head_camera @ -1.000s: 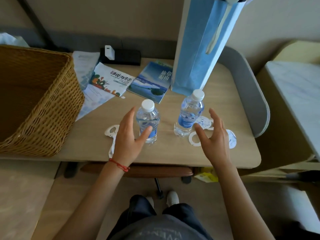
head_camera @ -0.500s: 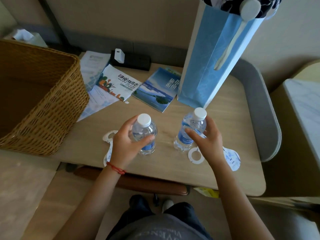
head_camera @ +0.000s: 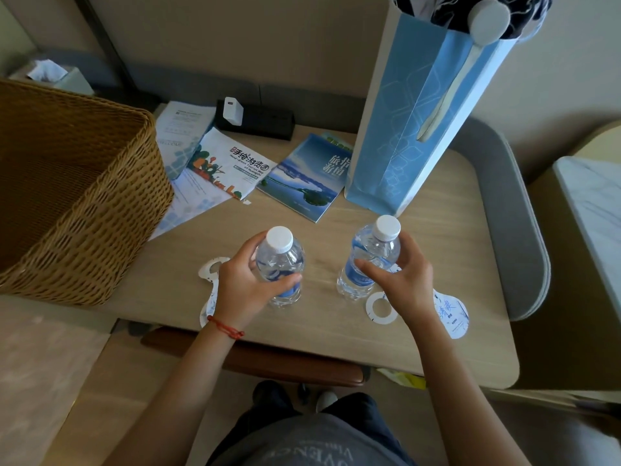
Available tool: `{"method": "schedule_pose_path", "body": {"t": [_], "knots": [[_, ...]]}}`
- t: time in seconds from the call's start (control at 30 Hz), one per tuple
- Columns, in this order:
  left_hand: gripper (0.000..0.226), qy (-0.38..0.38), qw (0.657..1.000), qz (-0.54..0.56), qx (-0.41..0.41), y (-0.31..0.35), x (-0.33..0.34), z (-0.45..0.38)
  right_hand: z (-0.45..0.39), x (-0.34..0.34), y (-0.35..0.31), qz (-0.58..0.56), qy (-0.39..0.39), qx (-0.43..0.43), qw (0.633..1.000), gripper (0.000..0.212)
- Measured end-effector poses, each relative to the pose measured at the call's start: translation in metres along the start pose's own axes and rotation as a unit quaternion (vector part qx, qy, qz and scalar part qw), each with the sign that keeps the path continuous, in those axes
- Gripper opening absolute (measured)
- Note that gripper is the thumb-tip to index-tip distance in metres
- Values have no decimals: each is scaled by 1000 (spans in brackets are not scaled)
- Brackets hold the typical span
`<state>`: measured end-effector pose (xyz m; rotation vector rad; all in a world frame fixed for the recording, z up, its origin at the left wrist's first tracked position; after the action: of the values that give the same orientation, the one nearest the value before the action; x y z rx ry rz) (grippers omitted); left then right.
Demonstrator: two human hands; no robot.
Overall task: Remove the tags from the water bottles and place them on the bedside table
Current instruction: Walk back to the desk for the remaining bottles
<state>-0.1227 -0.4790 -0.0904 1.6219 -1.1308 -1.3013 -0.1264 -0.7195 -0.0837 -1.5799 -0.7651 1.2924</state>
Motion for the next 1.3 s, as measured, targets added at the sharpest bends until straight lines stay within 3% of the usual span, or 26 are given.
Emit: {"method": "schedule_pose_path", "body": {"t": [0.23,0.57,0.9,1.3], "knots": [[56,19,1000,16,6,5,-1,-13,0,1,-3,-28,21,11,999,55],[25,7,991,134,-15,16,-20,-22,16,-14,-35,-88,-22,-16,996,40],[18,-6,976,216,-34,10,-43,-7,49,-8,-47,-138,-28,-24,990,30],[33,45,953,267,-134,12,-73,45,88,14,-55,-162,-90,-33,982,41]]}}
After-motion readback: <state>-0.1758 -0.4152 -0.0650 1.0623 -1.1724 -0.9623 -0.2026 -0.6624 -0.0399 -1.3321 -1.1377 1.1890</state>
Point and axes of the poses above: each hand's wrist, its own z-axis away from the middle knuckle, its own x-axis out of the palm, y = z × x, the point moved 2 cm from there along -z, towards the middle knuckle, and after that the axes turned 5 degrees about x, right-handed, at the moved point
